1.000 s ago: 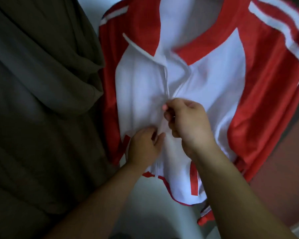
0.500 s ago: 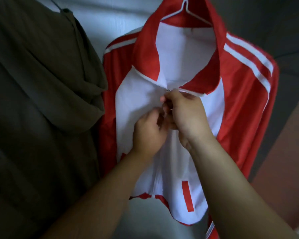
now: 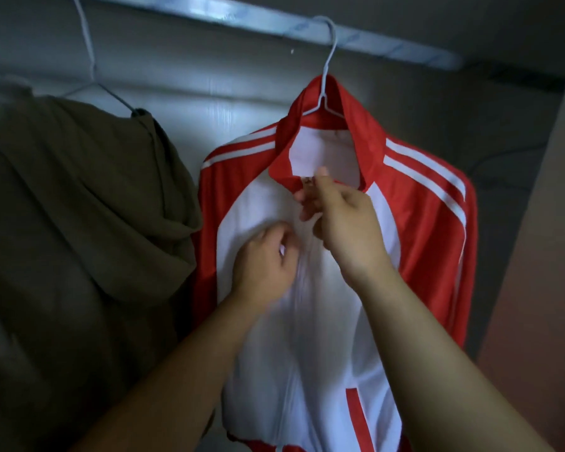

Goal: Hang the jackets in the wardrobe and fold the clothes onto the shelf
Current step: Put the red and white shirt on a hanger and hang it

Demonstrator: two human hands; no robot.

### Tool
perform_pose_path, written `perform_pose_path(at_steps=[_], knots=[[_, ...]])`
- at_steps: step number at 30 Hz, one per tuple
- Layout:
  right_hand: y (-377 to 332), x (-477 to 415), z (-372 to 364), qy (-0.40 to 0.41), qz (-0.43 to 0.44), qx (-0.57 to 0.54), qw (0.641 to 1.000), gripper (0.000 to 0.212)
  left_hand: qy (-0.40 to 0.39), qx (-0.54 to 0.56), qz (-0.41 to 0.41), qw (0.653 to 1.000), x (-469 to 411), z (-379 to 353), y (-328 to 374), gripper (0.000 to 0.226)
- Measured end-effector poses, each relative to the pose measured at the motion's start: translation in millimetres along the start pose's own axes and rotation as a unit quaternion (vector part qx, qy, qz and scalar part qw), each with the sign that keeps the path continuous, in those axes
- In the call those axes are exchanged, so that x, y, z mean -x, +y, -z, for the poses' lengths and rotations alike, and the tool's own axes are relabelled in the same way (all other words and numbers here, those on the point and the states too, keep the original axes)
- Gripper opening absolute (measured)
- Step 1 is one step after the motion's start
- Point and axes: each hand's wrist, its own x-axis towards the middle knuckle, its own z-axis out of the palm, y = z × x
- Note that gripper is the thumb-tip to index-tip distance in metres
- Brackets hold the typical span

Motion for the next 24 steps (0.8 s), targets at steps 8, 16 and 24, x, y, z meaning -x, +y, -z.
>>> perform_pose_path(at_steps=[8, 16, 24], knots=[[44.5, -31.5, 68.6, 0.357, 0.194, 0.378, 0.832, 0.031, 0.201, -0.097, -0.017, 0.975, -94.7, 43.5, -35.9, 0.021], [56.7, -69.5, 78.2, 0.284, 0.209, 0.416, 0.838, 0.024, 0.081, -0.085, -0.020, 0.993, -138.5, 43.6, -46.1, 0.041], [36.7, -93.1, 85.2, 0.231, 0.181, 0.374, 0.880, 0.029, 0.106, 0.009, 0.038, 0.994, -162.6, 42.4, -36.2, 0.044]])
